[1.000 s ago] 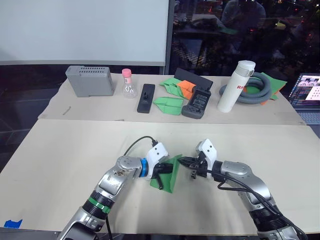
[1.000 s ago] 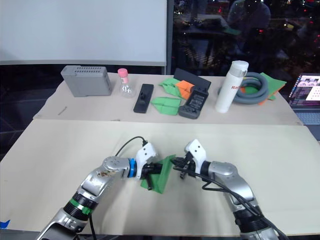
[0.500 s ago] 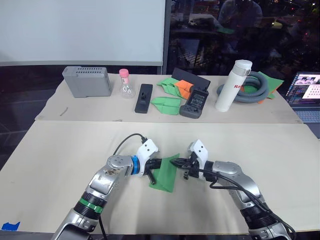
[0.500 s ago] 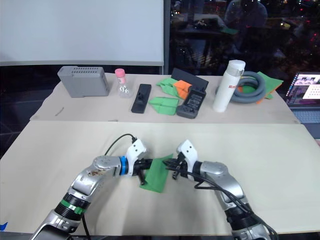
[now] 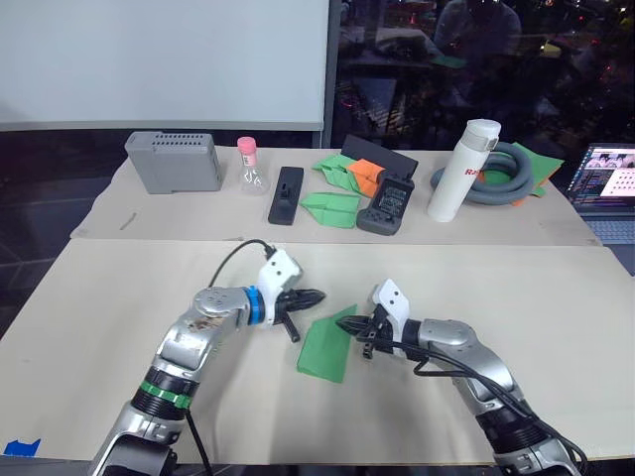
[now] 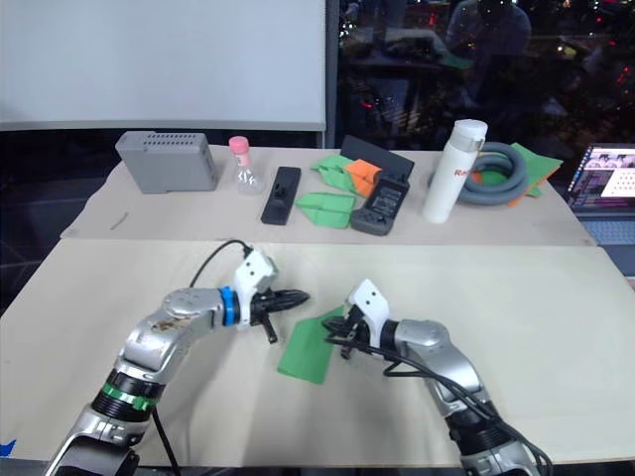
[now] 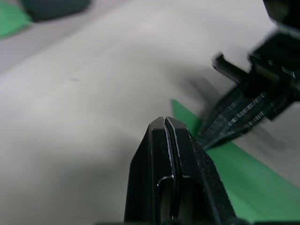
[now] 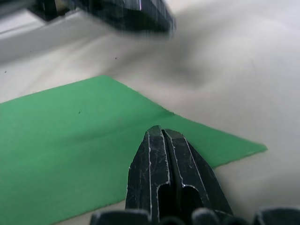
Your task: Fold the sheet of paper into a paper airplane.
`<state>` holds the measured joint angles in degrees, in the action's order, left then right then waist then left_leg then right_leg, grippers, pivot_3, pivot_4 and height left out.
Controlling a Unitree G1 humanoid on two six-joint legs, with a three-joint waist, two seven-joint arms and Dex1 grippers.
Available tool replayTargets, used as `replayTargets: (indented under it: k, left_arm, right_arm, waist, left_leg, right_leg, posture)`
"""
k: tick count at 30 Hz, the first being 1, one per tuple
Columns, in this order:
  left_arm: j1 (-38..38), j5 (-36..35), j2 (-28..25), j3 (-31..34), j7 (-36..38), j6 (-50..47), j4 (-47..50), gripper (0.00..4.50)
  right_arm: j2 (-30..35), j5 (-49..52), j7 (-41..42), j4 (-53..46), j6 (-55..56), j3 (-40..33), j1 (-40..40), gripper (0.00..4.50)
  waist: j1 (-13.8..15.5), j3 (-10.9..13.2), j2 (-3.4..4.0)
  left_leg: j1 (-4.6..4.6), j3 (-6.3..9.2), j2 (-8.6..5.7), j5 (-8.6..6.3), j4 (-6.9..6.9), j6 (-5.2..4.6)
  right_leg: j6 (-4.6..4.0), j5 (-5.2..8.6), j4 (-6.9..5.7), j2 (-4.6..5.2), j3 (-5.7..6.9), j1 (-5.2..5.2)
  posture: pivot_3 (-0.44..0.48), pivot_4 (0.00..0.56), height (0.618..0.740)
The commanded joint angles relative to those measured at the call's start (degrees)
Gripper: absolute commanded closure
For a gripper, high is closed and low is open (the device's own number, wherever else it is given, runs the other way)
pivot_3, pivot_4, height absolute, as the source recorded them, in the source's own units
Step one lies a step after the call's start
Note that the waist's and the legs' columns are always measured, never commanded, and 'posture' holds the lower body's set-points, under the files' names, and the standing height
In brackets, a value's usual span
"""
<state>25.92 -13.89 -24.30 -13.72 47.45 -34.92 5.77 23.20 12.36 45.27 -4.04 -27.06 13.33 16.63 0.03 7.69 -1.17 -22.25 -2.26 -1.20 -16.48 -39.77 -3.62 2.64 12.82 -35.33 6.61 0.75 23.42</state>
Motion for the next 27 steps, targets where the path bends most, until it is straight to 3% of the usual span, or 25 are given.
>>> replayTargets:
  k: [1,12,20,27]
  left_arm:
    - [0.91,1.21,-0.50,-2.83,1.30,0.63,1.27,4.47]
    - [-1.71,6.01,-2.11,-8.33,2.00,3.61,-1.70,4.47]
    - [-2.50,6.53,-1.12,-8.62,1.61,3.94,-2.21,4.47]
    - [-4.22,6.97,-2.34,-8.55,1.62,3.88,-1.23,4.47]
  right_arm:
    - [1.33,-1.59,-1.80,0.75,-1.91,-0.07,-2.63,4.50]
    - [1.83,-0.37,-2.67,-3.88,-0.49,-1.47,-5.78,4.50]
    - [0.90,-6.12,-7.19,6.88,5.56,-1.25,1.89,4.50]
    - [0.73,-6.93,-5.74,12.50,9.09,-0.86,4.84,4.50]
  waist:
    - [0.11,0.00,0.00]
    - [0.66,0.00,0.00]
    - [0.56,0.00,0.00]
    - [0.45,0.00,0.00]
  left_leg:
    - [0.00,0.00,0.00,-0.01,0.00,-0.01]
    - [0.02,0.01,0.00,-0.17,-0.02,-0.30]
    - [0.10,0.00,0.00,-0.17,-0.03,-0.31]
    - [0.14,0.00,0.02,-0.14,-0.01,-0.26]
  right_leg:
    - [0.00,0.00,0.00,0.00,0.01,0.00]
    - [0.00,0.00,0.14,0.02,0.00,-0.09]
    - [0.00,0.00,0.14,-0.01,0.00,-0.16]
    - [0.00,0.00,0.13,-0.04,0.01,-0.20]
  posture:
    - [0.000,0.150,0.740]
    - [0.000,0.150,0.740]
    - [0.000,0.150,0.740]
    - [0.000,0.150,0.740]
